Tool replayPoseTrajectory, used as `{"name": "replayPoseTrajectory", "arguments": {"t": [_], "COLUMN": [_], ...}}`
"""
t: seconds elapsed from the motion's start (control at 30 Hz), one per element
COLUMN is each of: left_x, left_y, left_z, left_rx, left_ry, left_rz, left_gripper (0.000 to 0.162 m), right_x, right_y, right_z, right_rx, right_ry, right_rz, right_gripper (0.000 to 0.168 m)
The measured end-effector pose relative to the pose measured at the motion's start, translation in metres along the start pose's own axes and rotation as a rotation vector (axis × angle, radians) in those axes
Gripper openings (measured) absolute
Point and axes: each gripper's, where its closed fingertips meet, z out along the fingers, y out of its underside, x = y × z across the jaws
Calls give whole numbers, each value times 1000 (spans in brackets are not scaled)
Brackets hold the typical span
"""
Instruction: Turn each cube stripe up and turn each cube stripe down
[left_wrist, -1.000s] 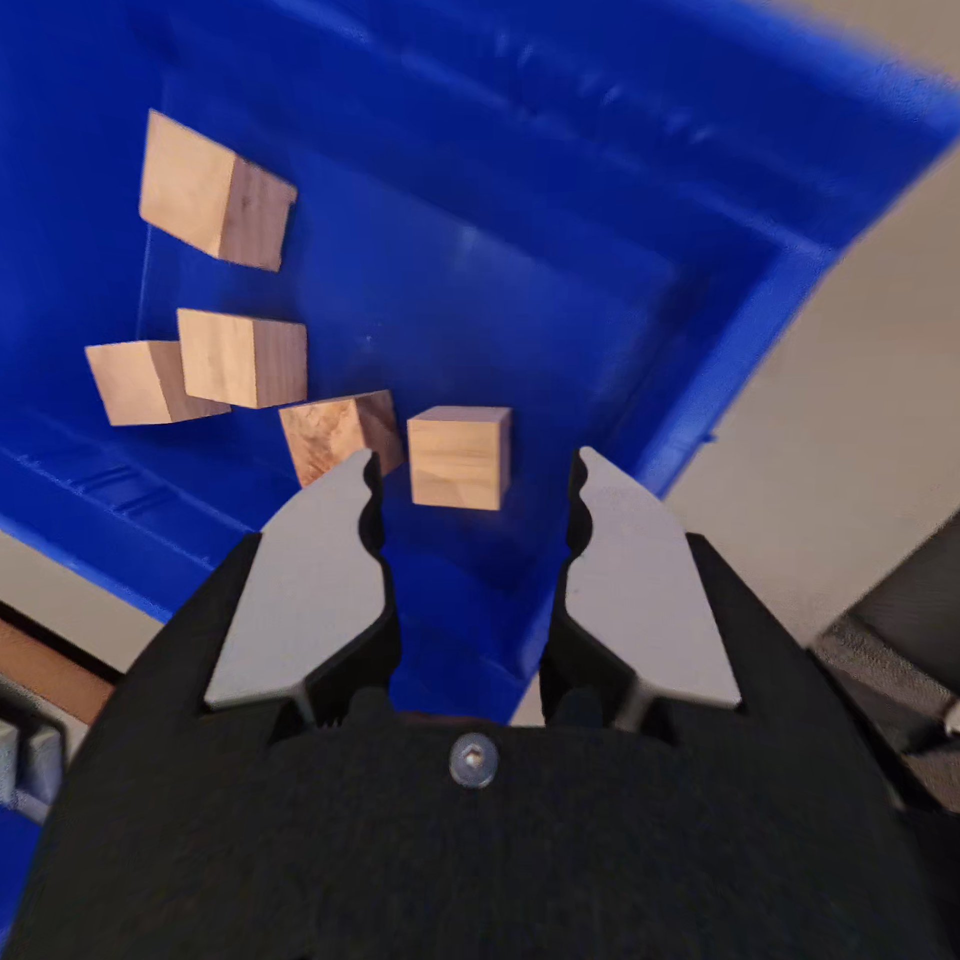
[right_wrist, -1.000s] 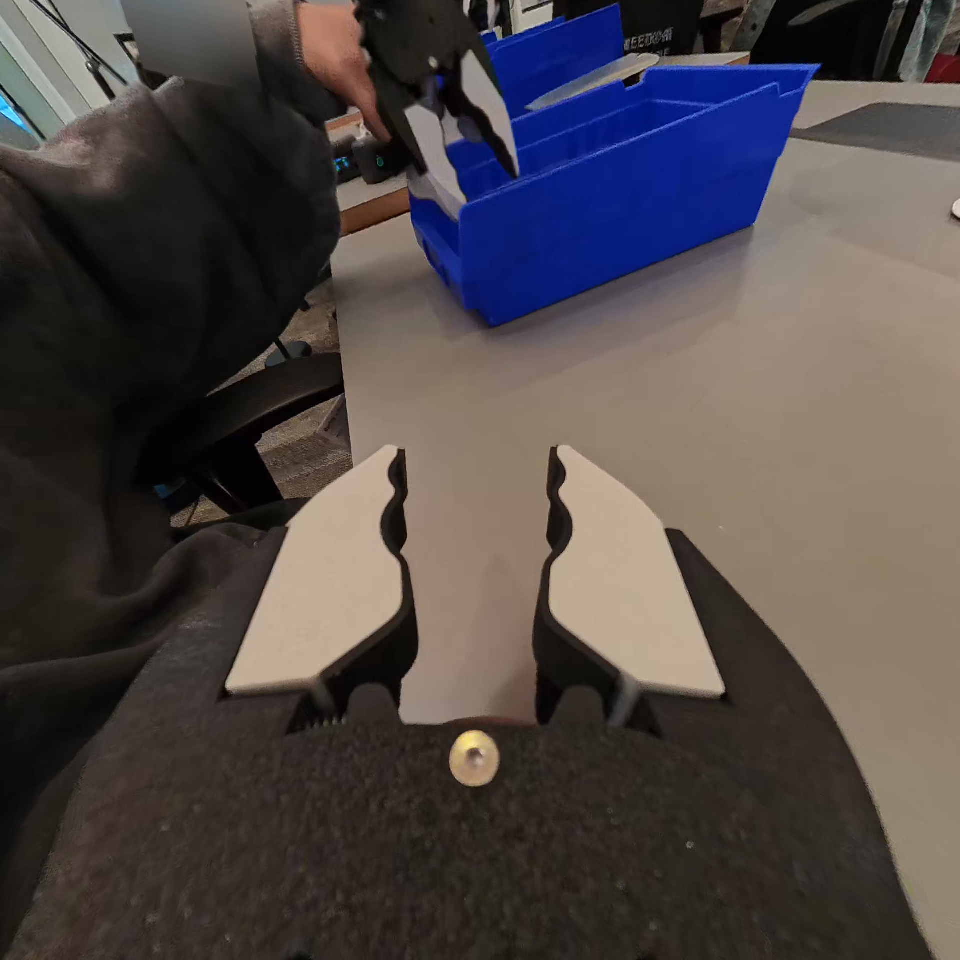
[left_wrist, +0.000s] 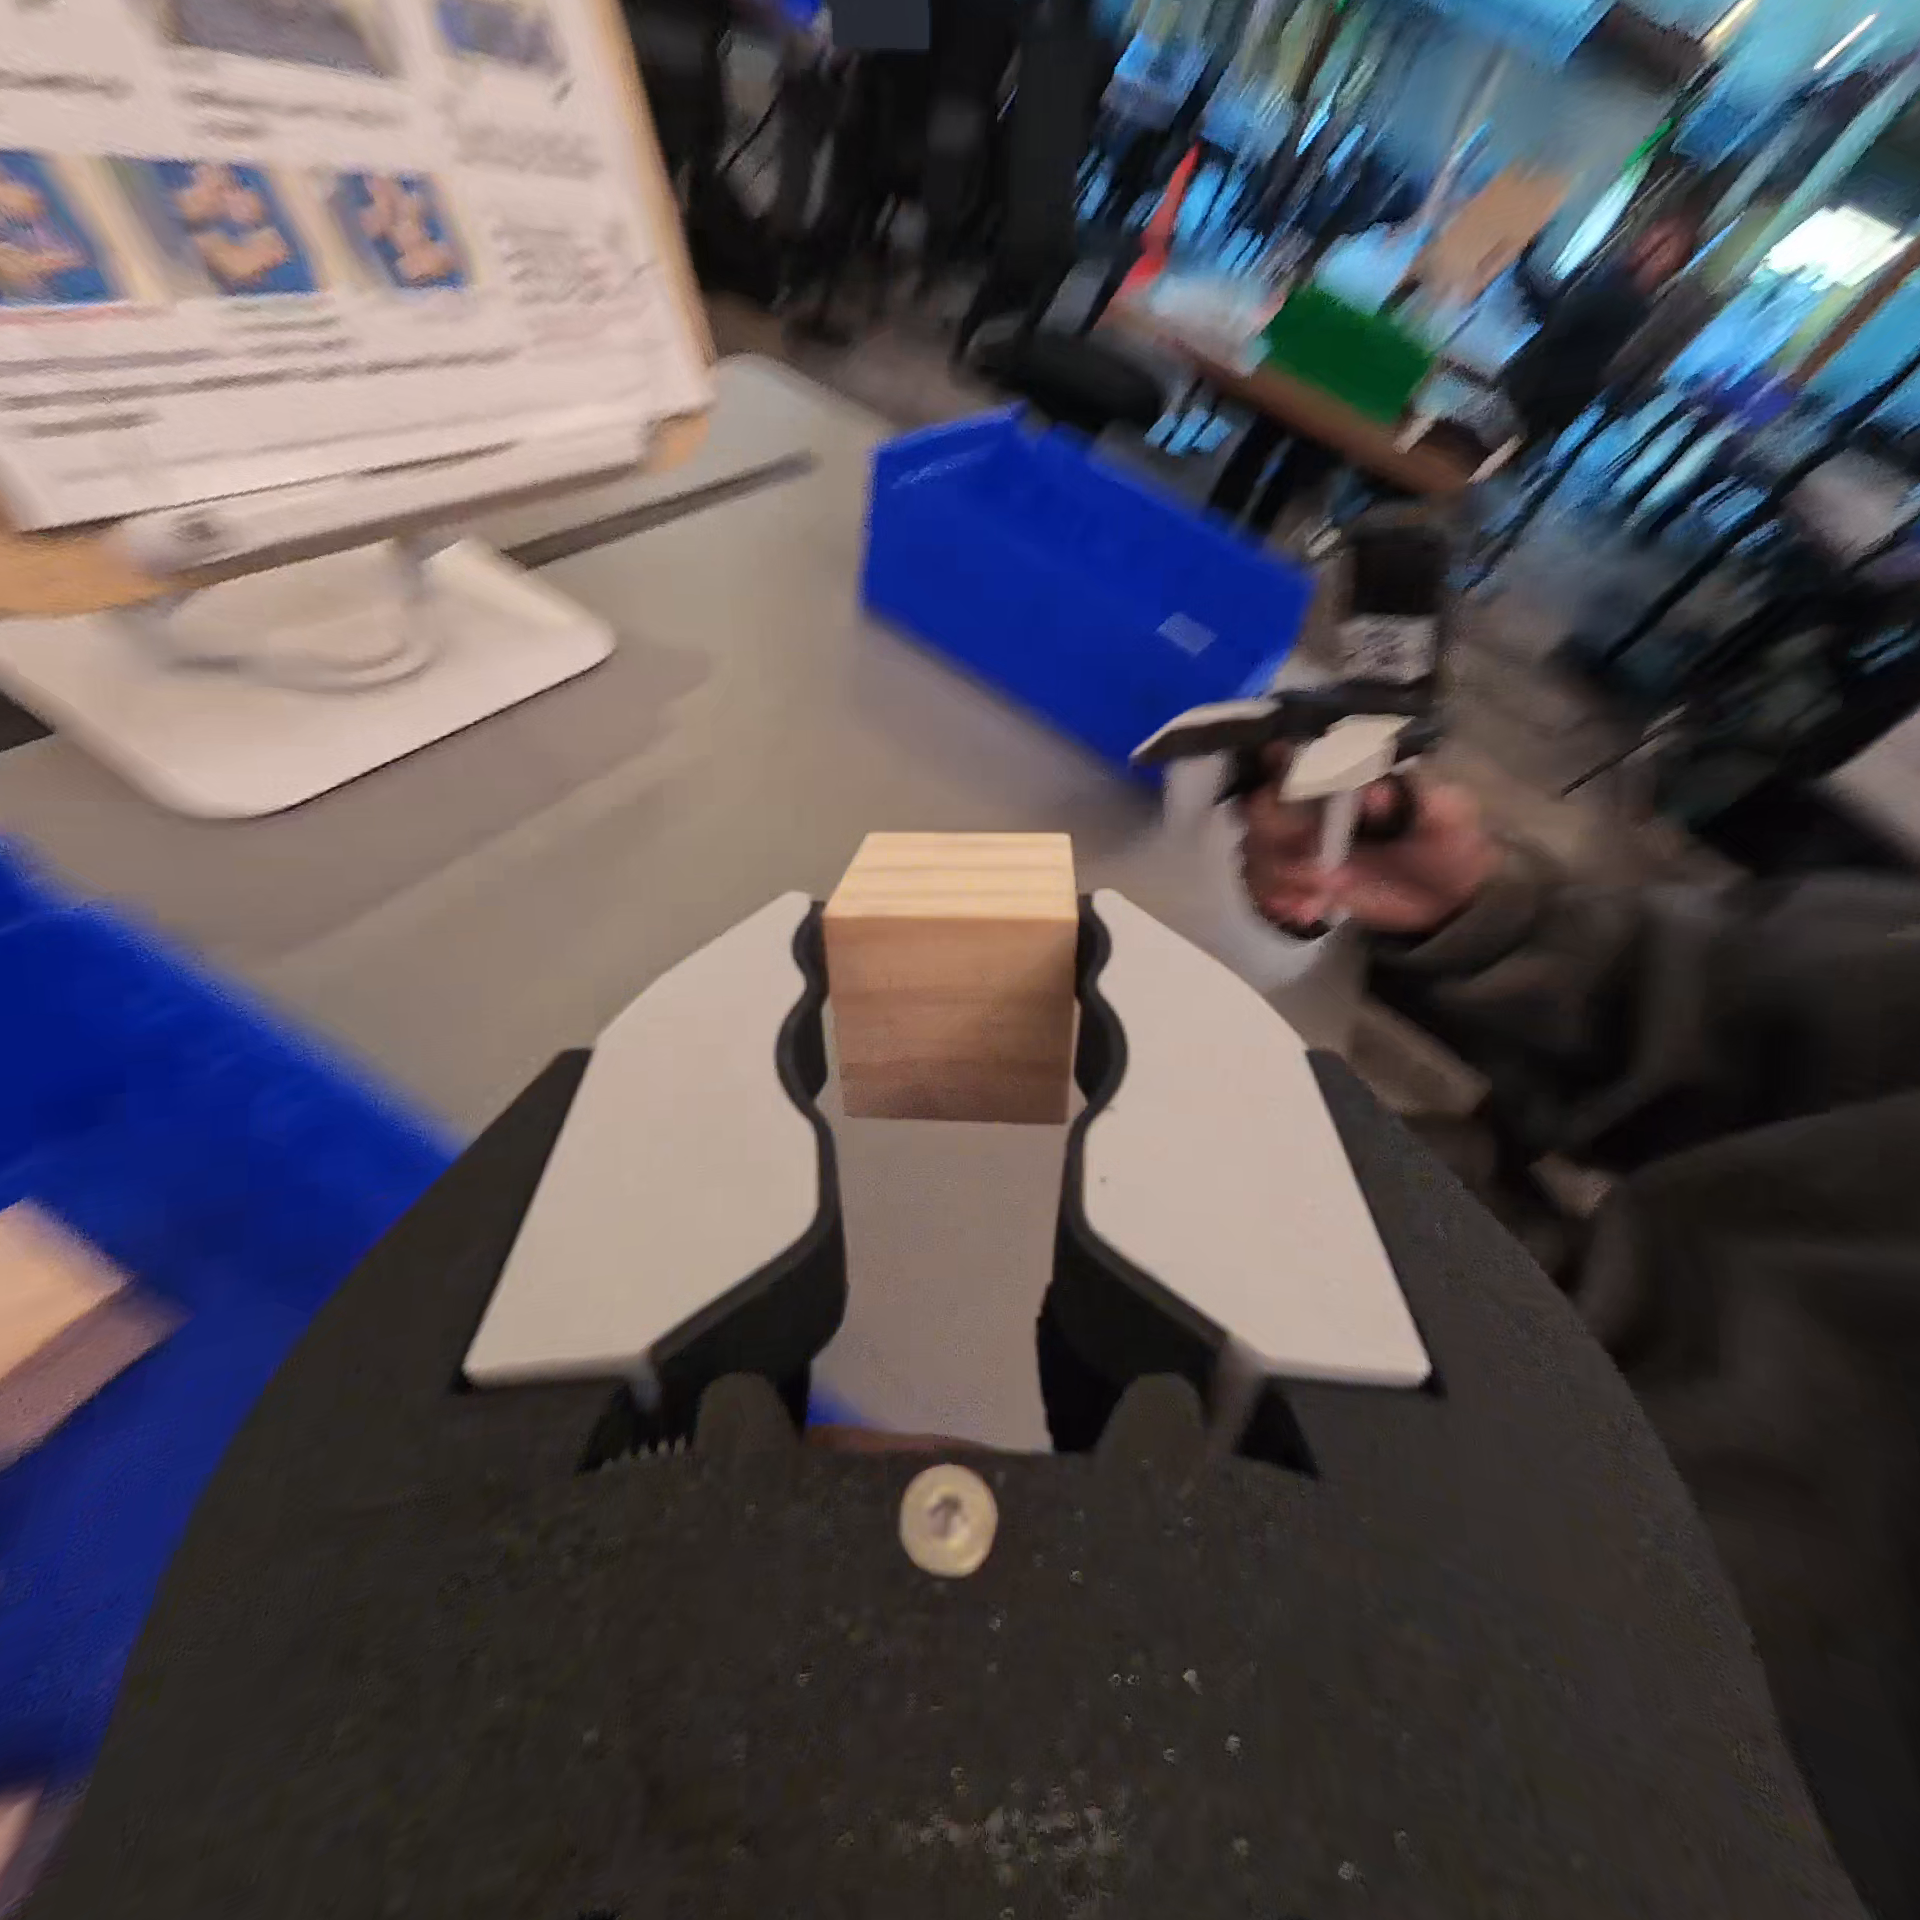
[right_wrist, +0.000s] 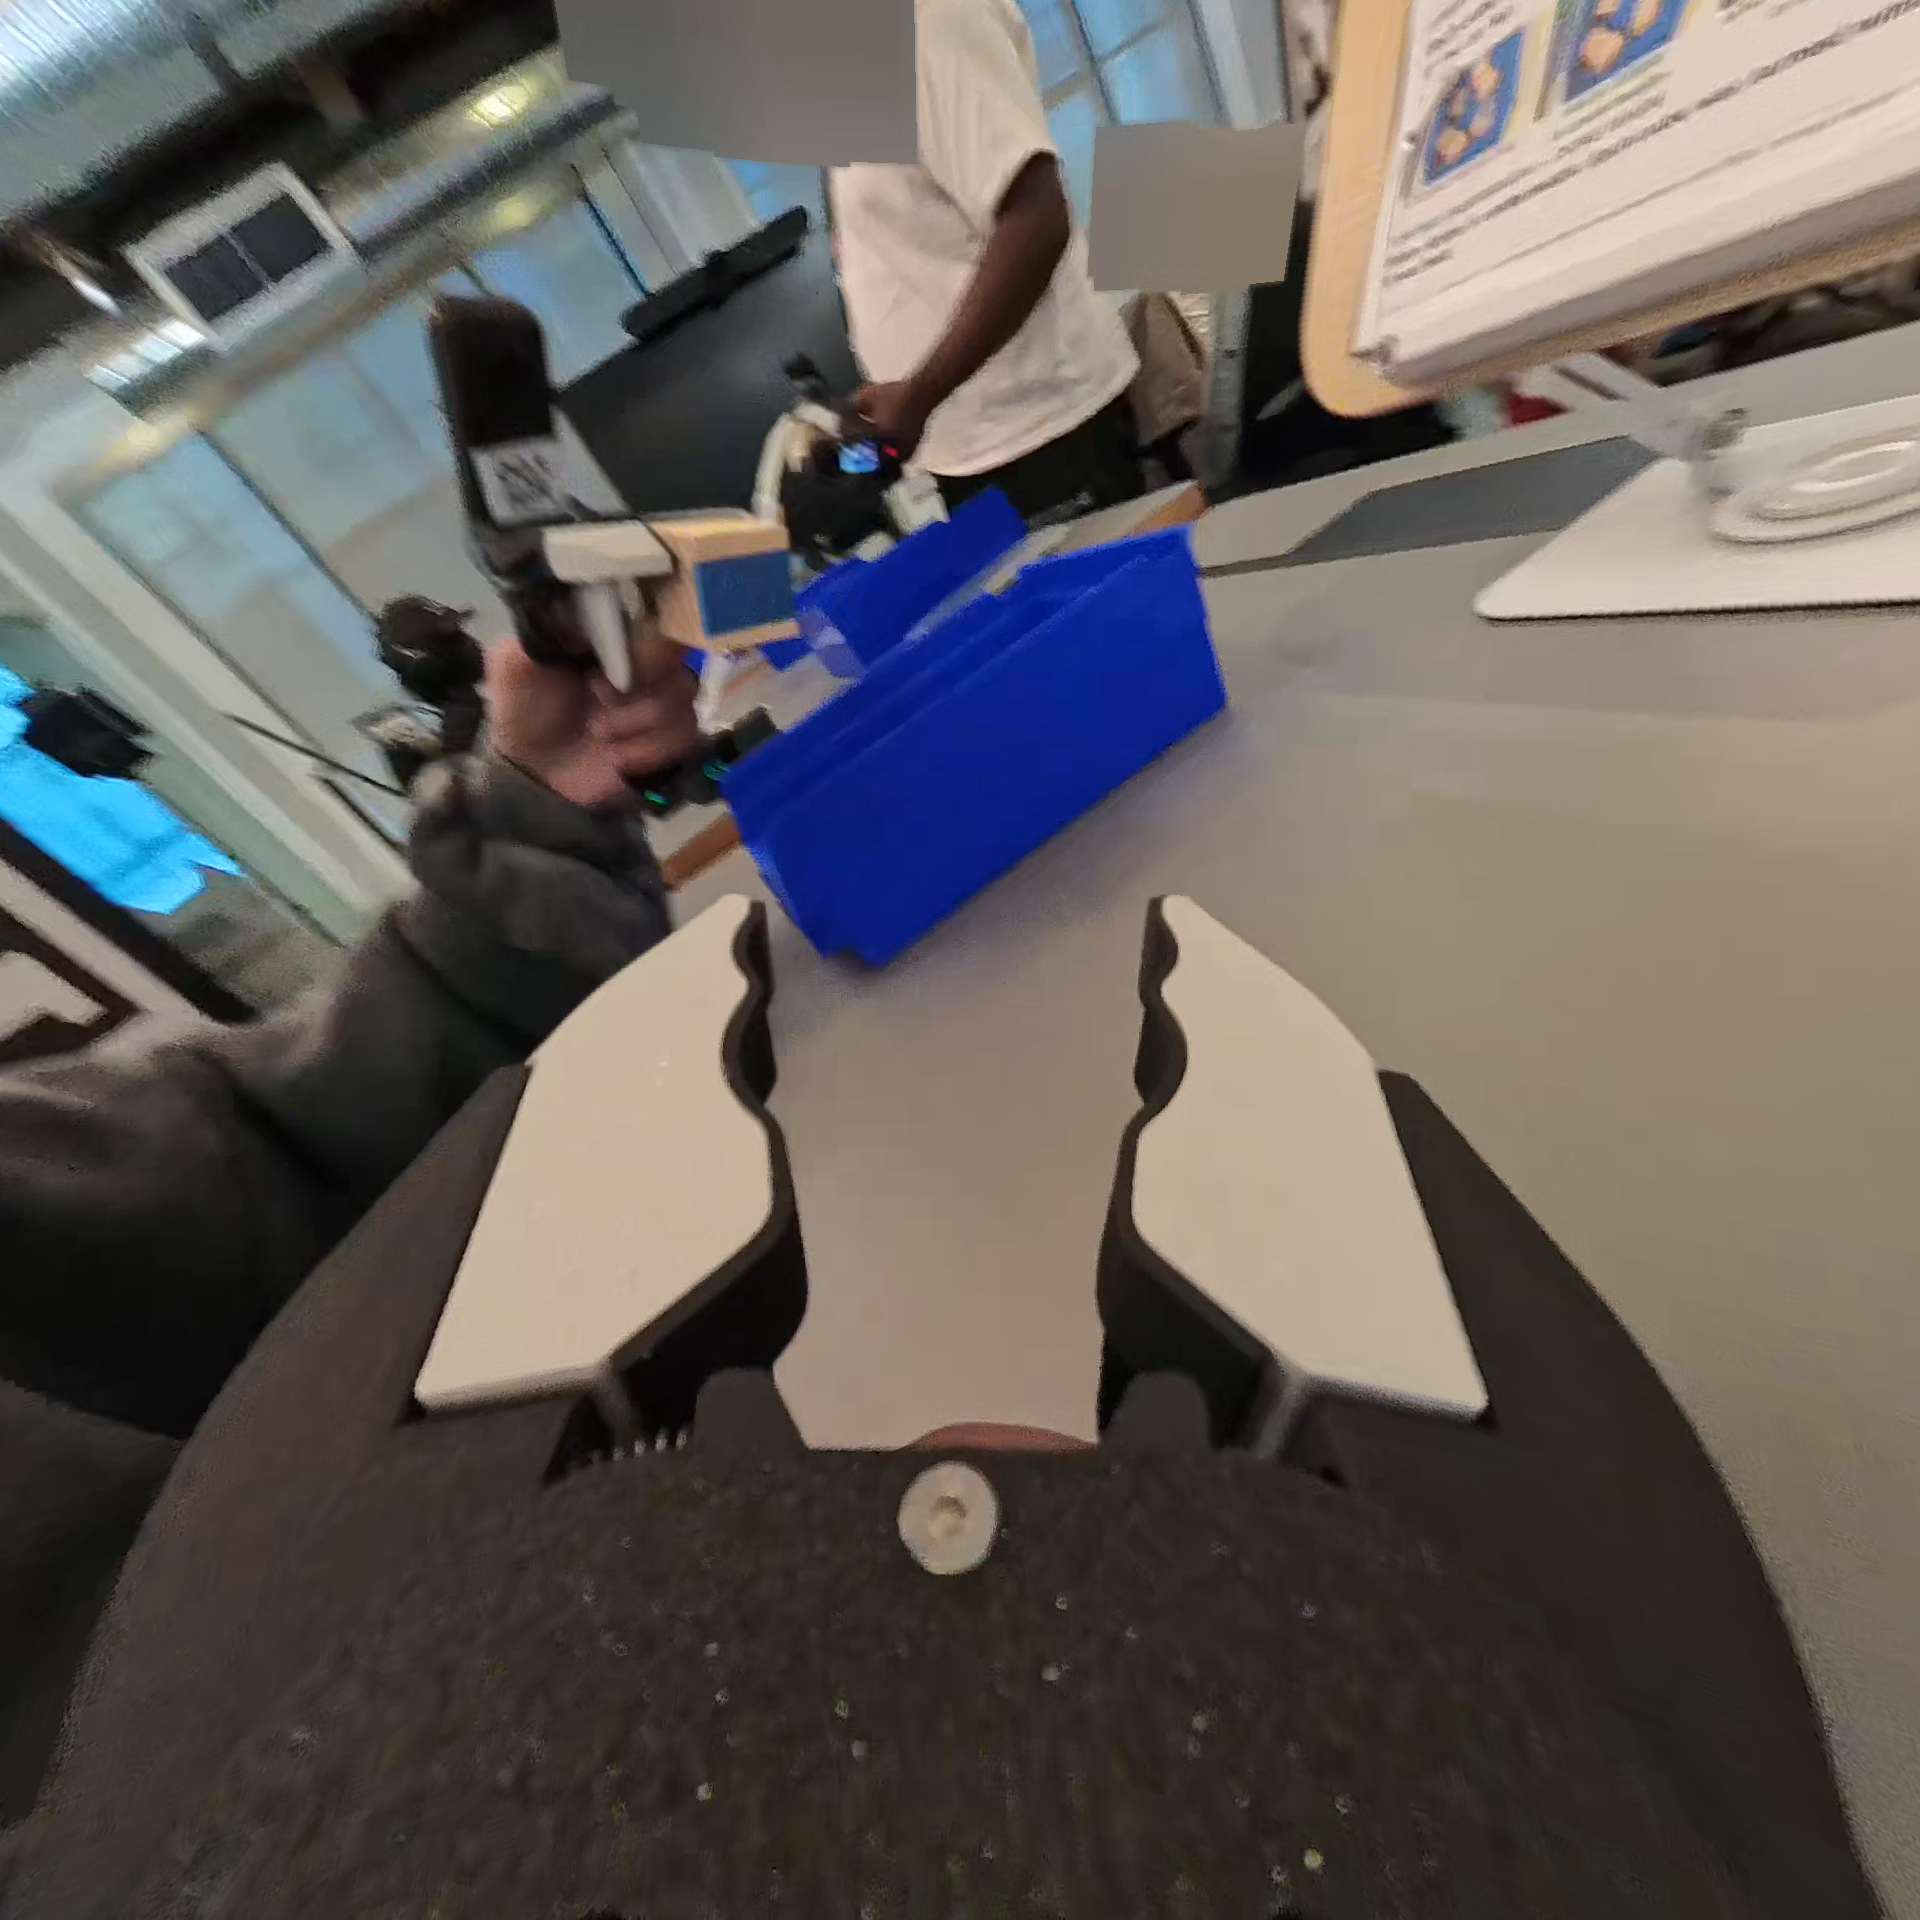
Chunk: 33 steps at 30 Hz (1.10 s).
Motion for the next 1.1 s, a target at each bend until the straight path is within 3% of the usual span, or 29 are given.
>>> {"name": "replayPoseTrajectory", "arguments": {"t": [0.17,0.3,0.47,0.53,0.57,0.67,0.7,0.77,0.8,0.87,0.97,1.03,1.1], "left_x": [55,75,93,98,101,101,97,90,87,68,36,31,31], "left_y": [-8,0,10,13,16,19,18,13,15,34,96,131,147], "left_z": [65,99,123,131,135,141,138,120,109,89,69,70,74], "left_rx": [136,127,101,94,88,97,106,160,174,162,62,-34,-90], "left_ry": [224,301,376,379,389,388,358,280,221,-1,-328,-384,-394], "left_rz": [-59,-58,-91,-91,-91,-132,-143,-164,-148,-81,-21,-27,-22], "left_gripper": [44,44,44,44,44,44,50,85,89,90,83,80,80], "right_x": [-40,-57,-55,-53,-54,-51,-49,-48,-47,-43,-37,-34,-32], "right_y": [-21,-15,-13,-12,-12,-8,-6,-3,-3,-7,-10,-12,-15], "right_z": [26,43,54,54,53,48,47,41,38,30,22,20,18], "right_rx": [-52,-64,-30,-28,-18,-45,-61,-90,-88,-67,-65,-62,-57], "right_ry": [-237,-227,-244,-279,-304,-298,-277,-260,-248,-222,-185,-164,-131], "right_rz": [72,-48,11,51,63,55,31,7,2,-13,-14,0,-11], "right_gripper": [71,74,73,64,50,45,45,45,45,45,45,45,45]}}
